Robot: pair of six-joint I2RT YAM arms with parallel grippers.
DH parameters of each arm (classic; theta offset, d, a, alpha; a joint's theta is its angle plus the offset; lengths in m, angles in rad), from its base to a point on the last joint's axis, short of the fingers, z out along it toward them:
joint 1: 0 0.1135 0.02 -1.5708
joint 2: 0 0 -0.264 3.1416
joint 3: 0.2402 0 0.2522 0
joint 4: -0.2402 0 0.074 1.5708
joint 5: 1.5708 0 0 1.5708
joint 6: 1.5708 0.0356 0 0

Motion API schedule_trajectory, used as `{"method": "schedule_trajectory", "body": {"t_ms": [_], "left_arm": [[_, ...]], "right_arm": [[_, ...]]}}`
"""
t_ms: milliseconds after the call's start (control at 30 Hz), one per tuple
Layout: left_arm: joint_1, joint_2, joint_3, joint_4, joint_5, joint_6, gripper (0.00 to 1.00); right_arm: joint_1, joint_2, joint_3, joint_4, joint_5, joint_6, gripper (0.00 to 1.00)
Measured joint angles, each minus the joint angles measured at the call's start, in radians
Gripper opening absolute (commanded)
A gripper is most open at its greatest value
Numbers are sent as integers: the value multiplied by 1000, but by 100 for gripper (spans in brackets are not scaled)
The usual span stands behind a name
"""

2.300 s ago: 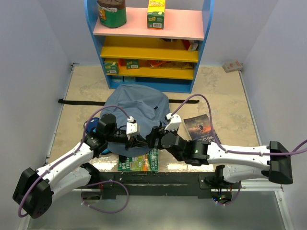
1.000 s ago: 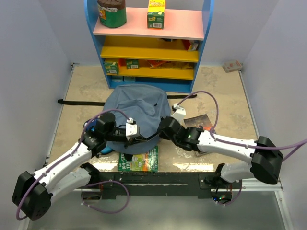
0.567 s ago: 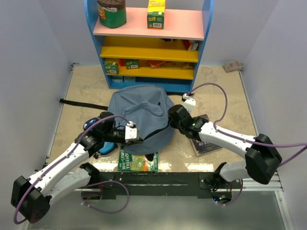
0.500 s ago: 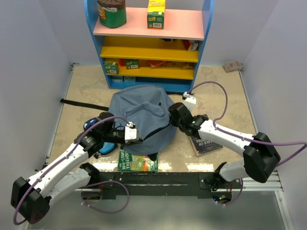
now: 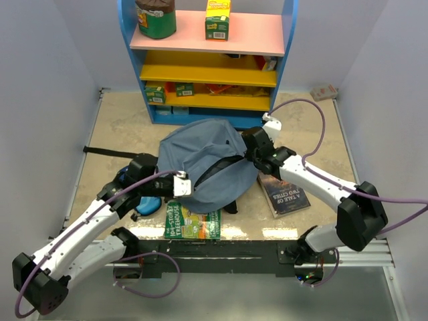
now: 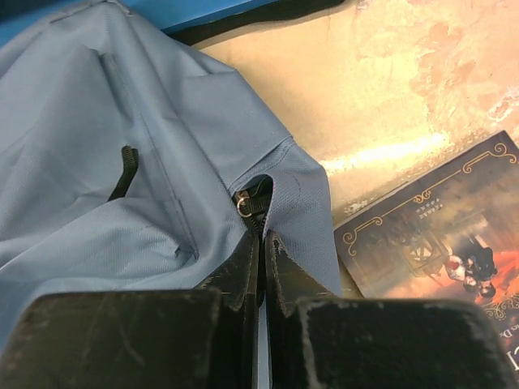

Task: Pack the student bag
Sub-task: Unzip the student bag at the center of the board.

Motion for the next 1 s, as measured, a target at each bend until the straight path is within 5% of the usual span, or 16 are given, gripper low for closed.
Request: {"method": "schedule_trajectory", "body": {"t_ms": [100,267,567,1000], "left_arm": [[-1,4,1,-9,-26,21,0],[-1,21,-7,-54,-27,12,0],[-1,74,-6,-14,-2,-30,0],[-1,82,5,-6,14,-31,0]], "right_arm": [[-20,14,0,0,-24,-10,44],[-69,-11,19,0,-16,-43,70],[199,-239,3,6,-88,17,76],[435,-189,-91,-105,-181,297,79]]}}
